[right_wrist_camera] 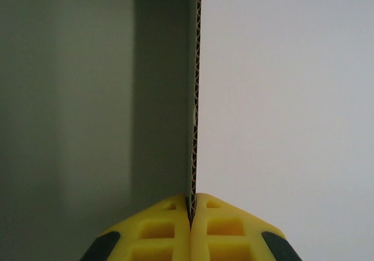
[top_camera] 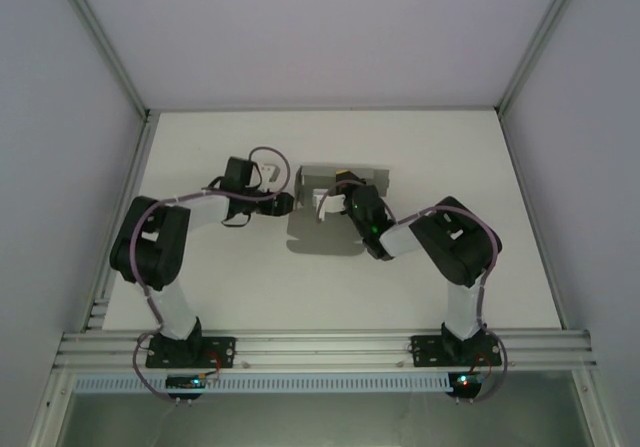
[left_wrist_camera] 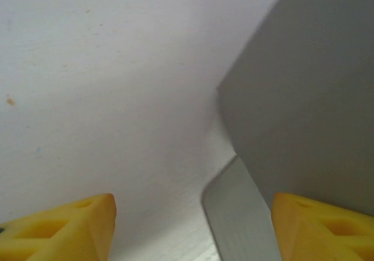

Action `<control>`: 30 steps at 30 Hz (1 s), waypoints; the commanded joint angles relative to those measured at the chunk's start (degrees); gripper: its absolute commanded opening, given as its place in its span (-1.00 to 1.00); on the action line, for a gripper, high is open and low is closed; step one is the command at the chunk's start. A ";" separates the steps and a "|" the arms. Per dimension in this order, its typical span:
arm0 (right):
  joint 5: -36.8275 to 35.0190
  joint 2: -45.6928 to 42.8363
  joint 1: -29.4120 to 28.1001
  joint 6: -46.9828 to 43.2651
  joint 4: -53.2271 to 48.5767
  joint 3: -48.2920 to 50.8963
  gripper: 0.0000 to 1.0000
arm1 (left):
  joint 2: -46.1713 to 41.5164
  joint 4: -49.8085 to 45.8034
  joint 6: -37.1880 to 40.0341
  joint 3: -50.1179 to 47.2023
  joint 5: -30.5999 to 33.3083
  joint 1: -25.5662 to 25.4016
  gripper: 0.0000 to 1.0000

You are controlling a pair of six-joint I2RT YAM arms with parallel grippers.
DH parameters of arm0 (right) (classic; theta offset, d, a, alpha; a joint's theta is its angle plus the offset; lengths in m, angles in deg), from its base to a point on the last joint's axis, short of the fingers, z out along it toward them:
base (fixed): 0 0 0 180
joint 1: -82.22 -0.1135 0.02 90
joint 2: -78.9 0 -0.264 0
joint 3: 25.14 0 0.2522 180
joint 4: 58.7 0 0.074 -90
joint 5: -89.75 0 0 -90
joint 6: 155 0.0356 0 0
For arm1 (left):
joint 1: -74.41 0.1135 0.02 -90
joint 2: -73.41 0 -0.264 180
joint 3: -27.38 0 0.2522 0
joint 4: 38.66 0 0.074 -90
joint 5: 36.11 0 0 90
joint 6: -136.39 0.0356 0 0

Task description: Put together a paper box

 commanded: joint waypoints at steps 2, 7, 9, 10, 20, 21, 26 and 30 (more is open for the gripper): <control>-3.07 -0.76 -1.41 -1.75 1.01 0.89 -1.00 | -4.01 17.17 0.18 -5.88 -2.06 -0.66 0.44; -3.78 -1.26 -2.54 -1.56 -0.22 1.56 -1.00 | -2.82 23.32 1.60 -6.23 -5.69 -1.86 0.43; -3.91 -0.97 -2.80 -1.62 -0.11 1.87 -1.00 | -1.38 22.66 2.96 -4.87 -5.48 -2.66 0.39; -3.94 -0.71 -2.89 -1.69 0.97 2.19 -1.00 | -0.79 22.60 3.57 -4.48 -5.45 -3.03 0.39; -5.44 -2.14 -5.78 -0.77 -1.11 5.19 -1.00 | 4.69 21.61 6.83 -4.64 0.24 -5.80 0.23; -5.81 -2.67 -6.41 -0.11 -3.08 5.37 -1.00 | 4.59 23.05 6.84 -5.34 1.75 -6.32 0.23; -7.29 -3.54 -8.86 1.13 -9.11 5.79 -1.00 | 3.81 29.68 5.96 -6.92 5.68 -8.19 0.23; -6.39 -4.98 -8.48 5.21 -18.80 3.85 -1.00 | 3.60 32.11 7.32 -6.09 8.88 -8.49 0.19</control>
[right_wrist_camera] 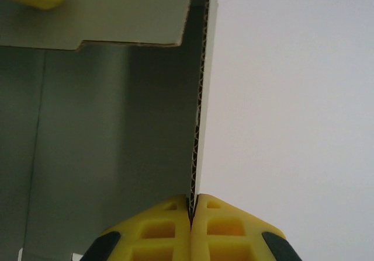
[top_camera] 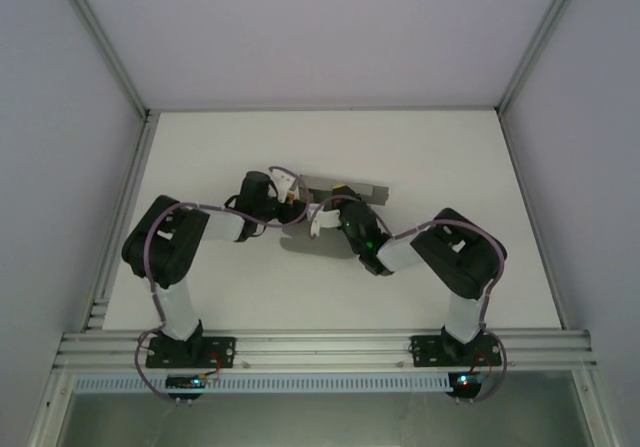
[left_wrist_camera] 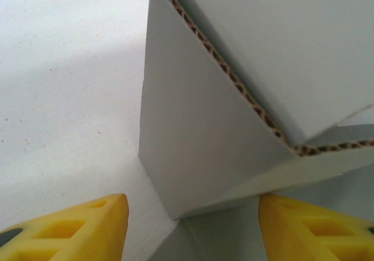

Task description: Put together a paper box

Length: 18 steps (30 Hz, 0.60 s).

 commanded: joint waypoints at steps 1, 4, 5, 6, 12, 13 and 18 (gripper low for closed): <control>4.45 -1.07 -0.82 5.28 -16.65 -1.01 -1.00 | -0.26 7.01 1.66 1.11 4.65 -0.71 0.21; 6.48 -2.41 0.30 8.49 -24.69 -2.65 -1.00 | -0.27 6.47 2.93 2.16 4.70 -0.63 0.37; 7.23 -2.62 0.67 8.78 -25.25 -2.70 -1.00 | -0.14 6.11 3.62 2.61 3.03 -0.63 0.39; 7.51 -2.47 0.93 8.99 -24.61 -2.85 -1.00 | 0.06 5.77 4.11 3.21 0.88 -0.61 0.41; 8.69 -1.41 1.13 9.16 -27.43 -4.43 -1.00 | 3.06 -0.19 1.96 9.52 -0.72 -0.40 0.24; 8.88 -1.20 1.14 9.51 -27.56 -4.61 -1.00 | 3.94 -1.43 1.93 10.87 -2.64 -0.37 0.24; 10.60 -0.61 1.21 10.81 -30.20 -5.64 -1.00 | 7.38 0.98 -0.84 13.69 -10.08 -0.37 0.02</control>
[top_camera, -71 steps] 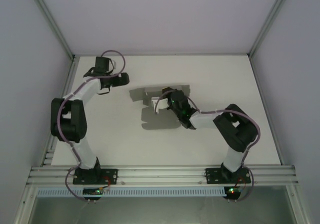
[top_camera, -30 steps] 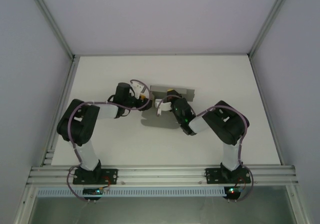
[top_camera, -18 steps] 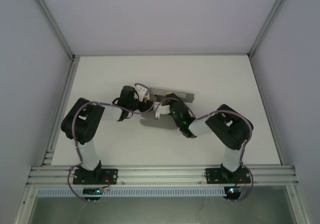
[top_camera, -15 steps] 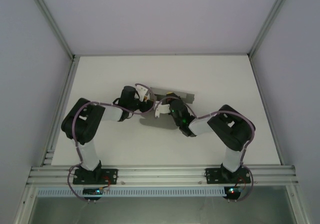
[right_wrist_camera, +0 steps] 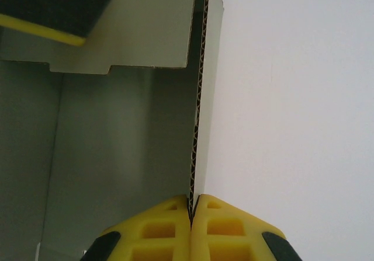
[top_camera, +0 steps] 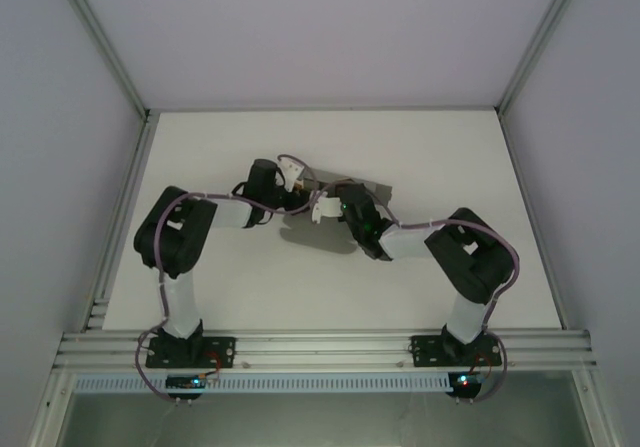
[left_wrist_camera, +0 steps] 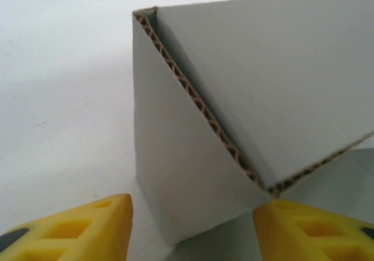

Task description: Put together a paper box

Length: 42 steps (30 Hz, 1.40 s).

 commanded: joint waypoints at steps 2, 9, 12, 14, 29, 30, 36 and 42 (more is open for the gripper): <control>8.65 2.79 -1.62 2.69 -12.73 0.67 -1.00 | 2.27 5.53 -3.46 4.82 -5.82 -0.74 -0.13; 9.49 3.07 -1.41 6.12 -17.12 -0.54 -1.00 | 2.90 6.02 -6.59 6.57 10.94 -3.95 -0.37; 10.11 2.90 -1.13 7.79 -18.83 -1.09 -1.00 | 3.54 4.06 -7.99 8.61 18.69 -6.14 -0.51; 10.09 2.99 -0.94 8.43 -19.15 -1.14 -1.00 | 3.99 6.00 -9.32 8.24 21.01 -7.03 -0.52; 11.30 2.97 1.11 11.56 -22.16 -2.24 -1.00 | 6.02 1.52 -20.46 9.88 30.17 -7.19 -0.56; 11.32 3.20 1.13 11.63 -22.23 -2.31 -1.00 | 5.94 2.02 -19.84 9.63 28.20 -6.81 -0.58; 11.95 3.45 1.28 12.05 -24.07 -2.78 -1.00 | 5.34 3.42 -15.59 9.98 16.54 -4.59 -0.45; 12.09 3.56 1.55 12.54 -24.79 -3.23 -1.00 | 6.65 -1.54 -11.56 14.27 16.64 -4.47 -0.86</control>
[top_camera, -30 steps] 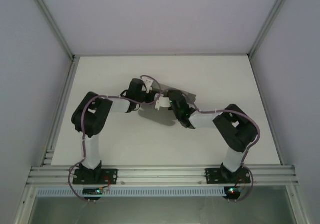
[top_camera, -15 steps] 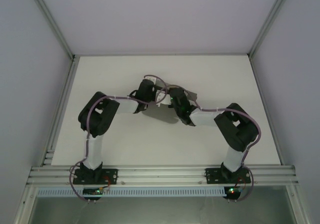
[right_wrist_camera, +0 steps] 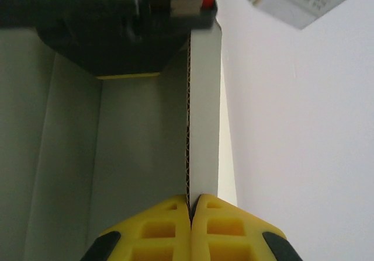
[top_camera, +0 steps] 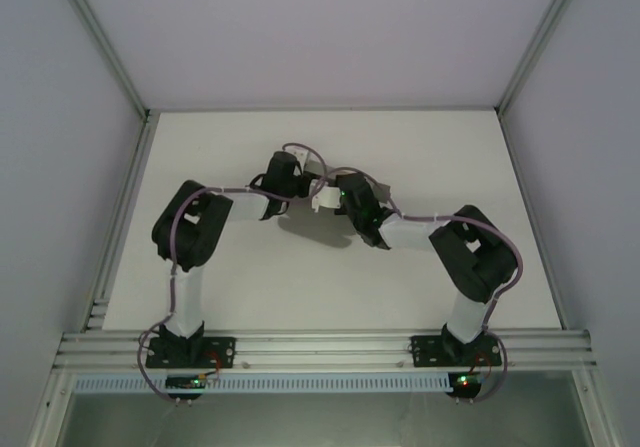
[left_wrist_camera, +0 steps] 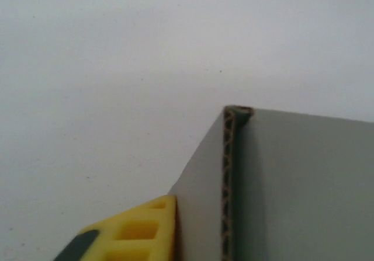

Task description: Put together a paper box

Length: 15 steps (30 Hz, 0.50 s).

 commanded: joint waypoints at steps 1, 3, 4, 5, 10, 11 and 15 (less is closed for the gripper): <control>6.60 3.46 -0.64 2.62 -14.91 2.48 -1.00 | 1.42 0.40 0.77 4.68 -2.80 -0.19 -0.94; 7.48 3.03 -0.38 3.78 -15.64 2.29 -1.00 | 1.63 -0.07 0.59 4.81 -2.39 -0.07 -1.00; 7.40 2.68 -0.21 5.04 -16.03 1.90 -1.00 | 1.35 0.43 0.59 4.40 -2.20 -0.10 -1.00; 6.75 2.47 0.04 6.56 -16.59 1.19 -0.89 | 0.93 0.97 0.27 3.71 -1.01 -0.08 -1.00; 7.77 -4.42 3.12 18.21 -17.81 -1.01 0.88 | -2.22 -0.77 -2.66 1.84 -1.88 1.01 -1.00; 9.79 -7.28 4.00 21.25 -17.77 -0.55 0.96 | -2.59 -0.49 -2.83 1.25 -3.07 1.44 -1.00; 15.07 -19.98 7.13 32.53 -15.56 2.99 0.96 | -4.72 2.53 -6.00 -2.47 -10.70 4.25 -1.00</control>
